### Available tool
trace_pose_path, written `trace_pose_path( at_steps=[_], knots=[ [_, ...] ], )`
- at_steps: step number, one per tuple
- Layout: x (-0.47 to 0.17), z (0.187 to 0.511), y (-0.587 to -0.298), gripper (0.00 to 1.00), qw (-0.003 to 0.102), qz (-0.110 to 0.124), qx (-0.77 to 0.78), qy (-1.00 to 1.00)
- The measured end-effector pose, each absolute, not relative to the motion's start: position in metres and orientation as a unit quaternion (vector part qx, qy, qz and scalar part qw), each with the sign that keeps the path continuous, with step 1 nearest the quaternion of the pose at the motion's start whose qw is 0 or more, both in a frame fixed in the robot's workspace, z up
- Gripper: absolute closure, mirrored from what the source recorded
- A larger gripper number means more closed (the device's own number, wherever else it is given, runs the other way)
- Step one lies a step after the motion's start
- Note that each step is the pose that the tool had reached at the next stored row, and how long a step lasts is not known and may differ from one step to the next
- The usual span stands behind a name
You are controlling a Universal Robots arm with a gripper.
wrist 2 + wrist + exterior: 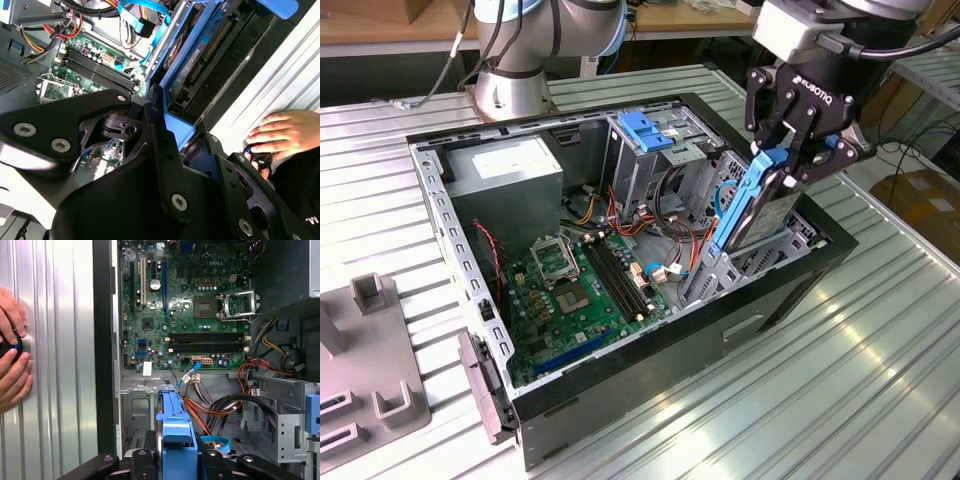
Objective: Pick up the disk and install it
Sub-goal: 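Insert the disk into the insertion slot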
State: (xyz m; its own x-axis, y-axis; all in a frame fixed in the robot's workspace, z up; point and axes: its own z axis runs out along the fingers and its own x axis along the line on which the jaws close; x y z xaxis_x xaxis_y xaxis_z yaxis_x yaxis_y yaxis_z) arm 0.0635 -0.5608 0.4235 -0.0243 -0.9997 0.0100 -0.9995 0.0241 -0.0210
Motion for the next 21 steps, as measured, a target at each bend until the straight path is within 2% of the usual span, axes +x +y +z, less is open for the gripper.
trace_pose_path(
  at_steps=[21],
  knots=[
    [0.063,0.382,-0.561,0.63,0.004,-0.011,-0.698,0.716]
  ],
)
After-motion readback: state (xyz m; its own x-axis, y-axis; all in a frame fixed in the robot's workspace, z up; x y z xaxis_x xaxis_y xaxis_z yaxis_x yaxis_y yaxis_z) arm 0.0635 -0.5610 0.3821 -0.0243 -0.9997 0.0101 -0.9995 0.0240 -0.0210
